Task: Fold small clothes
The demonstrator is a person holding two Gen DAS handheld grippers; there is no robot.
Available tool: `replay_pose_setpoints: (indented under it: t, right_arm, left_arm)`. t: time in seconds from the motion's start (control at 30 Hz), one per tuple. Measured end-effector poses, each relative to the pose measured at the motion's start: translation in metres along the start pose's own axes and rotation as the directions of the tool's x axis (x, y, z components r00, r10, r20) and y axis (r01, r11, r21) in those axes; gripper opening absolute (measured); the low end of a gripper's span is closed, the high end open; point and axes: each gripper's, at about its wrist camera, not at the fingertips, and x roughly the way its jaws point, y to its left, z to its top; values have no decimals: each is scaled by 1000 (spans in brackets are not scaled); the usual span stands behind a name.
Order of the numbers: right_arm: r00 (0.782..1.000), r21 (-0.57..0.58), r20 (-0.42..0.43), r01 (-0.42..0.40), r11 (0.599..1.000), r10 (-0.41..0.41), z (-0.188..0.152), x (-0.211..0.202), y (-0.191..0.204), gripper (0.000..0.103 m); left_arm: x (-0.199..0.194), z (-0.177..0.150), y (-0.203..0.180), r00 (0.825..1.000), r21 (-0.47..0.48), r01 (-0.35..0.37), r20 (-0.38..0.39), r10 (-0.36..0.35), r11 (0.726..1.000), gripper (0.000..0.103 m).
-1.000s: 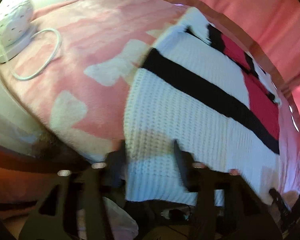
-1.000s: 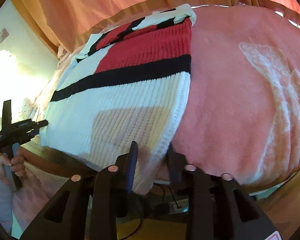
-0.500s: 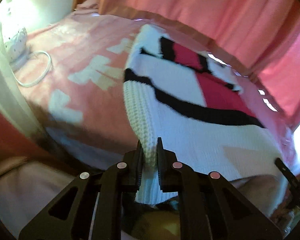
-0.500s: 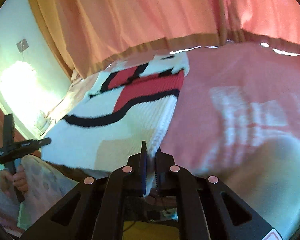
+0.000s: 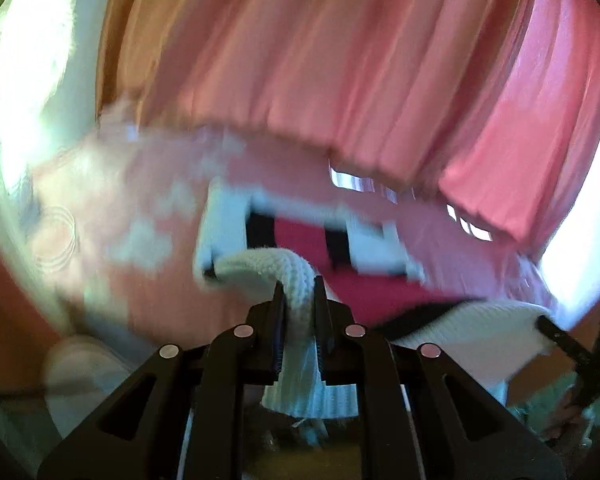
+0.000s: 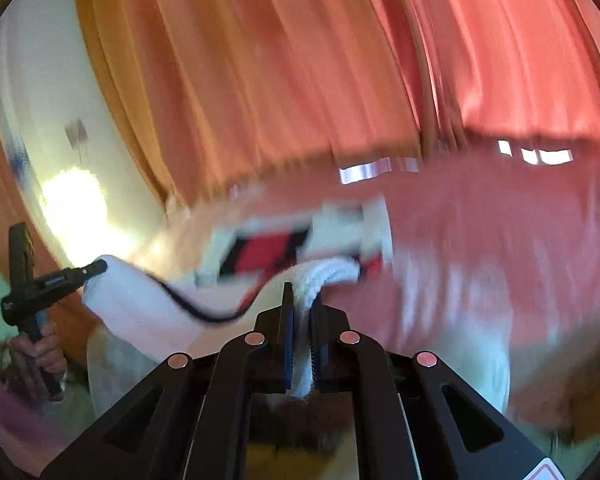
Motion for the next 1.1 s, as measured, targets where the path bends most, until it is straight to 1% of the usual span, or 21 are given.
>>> replay_pose_setpoints:
  t: [0.03, 0.1, 0.2, 0.23, 0.3, 0.33, 0.37, 0.4, 0.5, 0.53, 0.6, 0.67, 0.8, 0.83, 0.87, 0.9, 0.93, 0.97, 1.0, 1.03, 1.1]
  right_arm:
    - [1000, 3, 23, -1, 1000, 1, 13, 7, -7, 6]
    - [999, 30, 49, 6, 1000, -7, 43, 40, -25, 6]
    - [1000, 149, -5, -8, 989, 9, 90, 116, -50, 6]
    - [999, 185, -43, -2, 983, 10, 106, 150, -57, 6]
    - [995, 233, -99, 20, 972, 3, 109, 200, -75, 6]
    - [990, 251, -144, 34, 967, 3, 110, 232, -84, 6]
    - [985, 254, -169, 59, 965, -15, 109, 253, -90, 7]
    - [979, 249, -198, 93, 964, -44, 108, 277, -96, 7]
    - [965, 257, -256, 123, 959, -55, 102, 312, -107, 9]
    - [963, 250, -264, 123, 960, -54, 100, 320, -110, 9]
    - [965, 226, -253, 129, 966, -70, 99, 321, -110, 13]
    - [966, 230, -251, 117, 966, -57, 97, 321, -112, 13]
    - [967, 229, -254, 84, 970, -24, 103, 327, -112, 15]
    - [973, 238, -229, 65, 969, -9, 108, 328, -113, 16]
    - [982, 250, -191, 52, 967, -4, 113, 328, -114, 28]
    - [988, 256, -153, 60, 965, -21, 118, 325, -116, 49]
    - [990, 257, -110, 111, 960, -85, 123, 318, -118, 58]
    - [987, 257, -85, 151, 954, -133, 125, 311, -120, 61]
    - [986, 256, -72, 166, 952, -153, 127, 305, -122, 61]
    - [985, 257, -69, 169, 951, -157, 127, 299, -124, 61]
    - [980, 242, -103, 188, 952, -168, 124, 290, -124, 61]
  left_arm:
    - [13, 20, 0, 998, 12, -35, 46, 34, 999, 12]
    - [46, 48, 6, 993, 13, -92, 80, 91, 996, 12]
    - [125, 82, 18, 985, -2, -168, 32, 168, 986, 12]
    - [160, 90, 23, 980, 13, -200, -6, 200, 980, 12]
    - [227, 98, 37, 959, 30, -270, -75, 272, 962, 12]
    - [250, 97, 43, 949, 31, -298, -97, 300, 954, 12]
    - [270, 98, 50, 941, 19, -318, -116, 318, 948, 12]
    - [303, 96, 59, 933, 19, -319, -171, 317, 948, 12]
    - [342, 84, 74, 914, 27, -343, -220, 340, 939, 14]
    - [351, 81, 76, 909, 36, -349, -230, 348, 936, 16]
    - [358, 80, 80, 912, 26, -335, -242, 331, 942, 18]
    - [359, 81, 82, 920, 8, -312, -247, 304, 950, 18]
    - [366, 83, 87, 920, -10, -302, -264, 289, 953, 19]
    - [367, 87, 89, 924, -28, -291, -267, 274, 956, 22]
    - [365, 91, 92, 929, -48, -294, -250, 274, 955, 29]
    - [363, 95, 94, 930, -62, -310, -227, 289, 949, 35]
    - [357, 100, 96, 928, -80, -340, -190, 320, 937, 52]
    - [353, 104, 98, 927, -95, -357, -162, 339, 929, 58]
    - [343, 109, 102, 927, -124, -369, -123, 355, 921, 59]
    - [337, 112, 104, 929, -143, -366, -108, 353, 919, 62]
    - [325, 115, 108, 943, -177, -332, -91, 321, 926, 68]
